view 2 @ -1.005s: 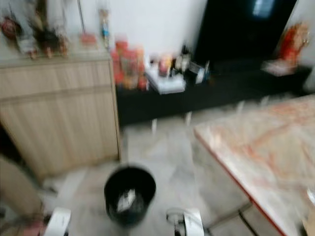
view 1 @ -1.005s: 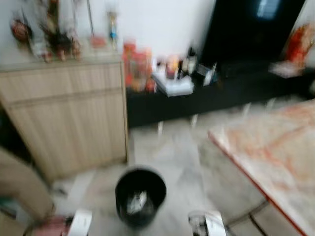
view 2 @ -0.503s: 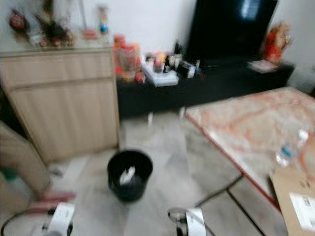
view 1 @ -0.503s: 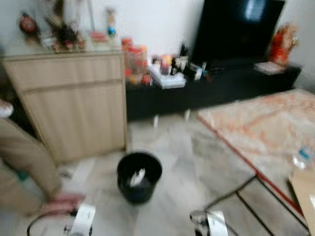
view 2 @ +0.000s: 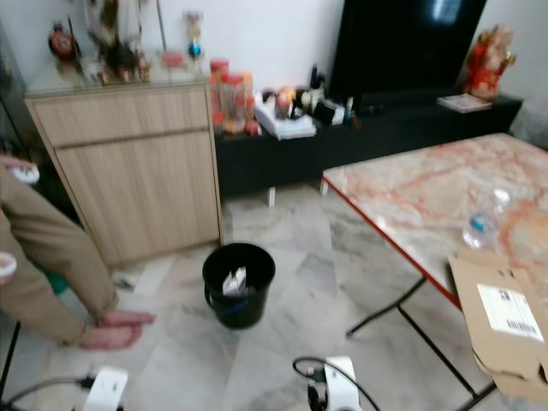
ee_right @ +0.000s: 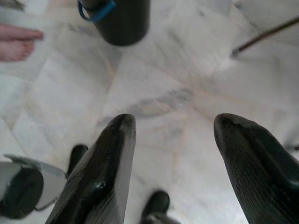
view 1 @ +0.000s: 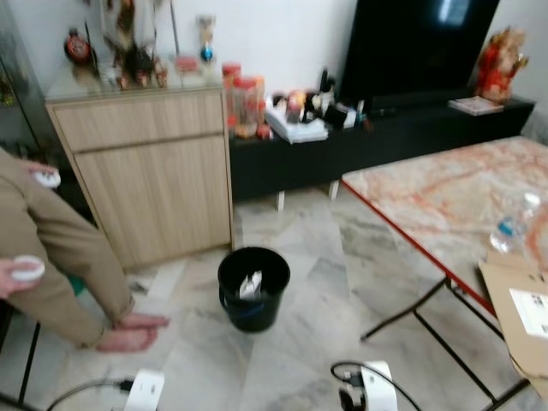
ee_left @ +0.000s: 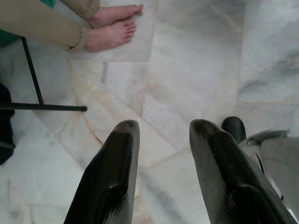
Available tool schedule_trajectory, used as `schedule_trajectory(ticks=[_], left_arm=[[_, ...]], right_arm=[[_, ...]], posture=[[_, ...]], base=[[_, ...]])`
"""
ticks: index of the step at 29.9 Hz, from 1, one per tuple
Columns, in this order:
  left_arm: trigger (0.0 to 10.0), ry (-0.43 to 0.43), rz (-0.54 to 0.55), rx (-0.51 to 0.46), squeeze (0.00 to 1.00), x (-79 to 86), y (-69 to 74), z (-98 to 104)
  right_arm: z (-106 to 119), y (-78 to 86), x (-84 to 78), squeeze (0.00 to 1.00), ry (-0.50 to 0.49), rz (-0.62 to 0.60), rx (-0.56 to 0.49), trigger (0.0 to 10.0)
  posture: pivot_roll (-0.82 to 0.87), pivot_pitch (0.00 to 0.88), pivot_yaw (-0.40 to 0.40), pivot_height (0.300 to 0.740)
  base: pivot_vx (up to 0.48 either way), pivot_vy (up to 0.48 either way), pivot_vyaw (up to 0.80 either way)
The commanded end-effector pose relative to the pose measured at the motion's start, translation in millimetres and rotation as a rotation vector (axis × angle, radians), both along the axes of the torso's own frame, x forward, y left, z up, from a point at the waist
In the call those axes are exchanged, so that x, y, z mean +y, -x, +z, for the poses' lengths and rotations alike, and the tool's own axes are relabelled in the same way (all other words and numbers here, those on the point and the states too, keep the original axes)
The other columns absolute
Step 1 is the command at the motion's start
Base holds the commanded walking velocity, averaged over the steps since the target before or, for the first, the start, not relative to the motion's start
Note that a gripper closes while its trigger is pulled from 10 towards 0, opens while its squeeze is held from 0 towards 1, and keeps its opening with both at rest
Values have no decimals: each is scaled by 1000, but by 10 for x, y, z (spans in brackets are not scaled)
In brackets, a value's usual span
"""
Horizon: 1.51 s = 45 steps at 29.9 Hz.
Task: Picking trash to rubbish bin
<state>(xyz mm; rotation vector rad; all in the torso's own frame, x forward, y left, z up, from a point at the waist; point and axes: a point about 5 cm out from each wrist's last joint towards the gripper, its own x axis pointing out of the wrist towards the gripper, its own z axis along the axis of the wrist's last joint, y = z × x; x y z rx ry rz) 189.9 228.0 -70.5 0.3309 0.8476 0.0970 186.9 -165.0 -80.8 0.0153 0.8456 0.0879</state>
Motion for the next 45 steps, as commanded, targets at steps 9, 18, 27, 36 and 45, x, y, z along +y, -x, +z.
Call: schedule_trajectory(ticks=[9, 18, 27, 36, 45], left_arm=[[10000, 0, -10, -26, 0, -30, -86, 40], [10000, 18, -3, -48, 0, -53, -118, 57], [10000, 7, 0, -52, 0, -30, -123, 66], [10000, 1, -1, -46, 0, -19, -116, 63], [10000, -47, -33, -13, 0, 3, -86, 46]], right_arm=[[27, -50, -5, 0, -4, -9, -18, 10000], [26, -61, 43, 0, -11, 0, -10, 10000], [23, -60, 47, 0, -9, -7, -6, 10000], [21, -58, 56, 0, -9, -4, -3, 10000], [21, -62, 70, 0, -10, 2, -3, 10000]], posture=[[135, 0, -75, 740], [143, 0, -76, 740], [141, 0, -68, 740], [141, 0, -68, 740], [144, 0, -65, 740]], base=[[0, 0, 0], [0, 0, -172], [0, 0, -775], [0, 0, -775], [0, -213, -775]])
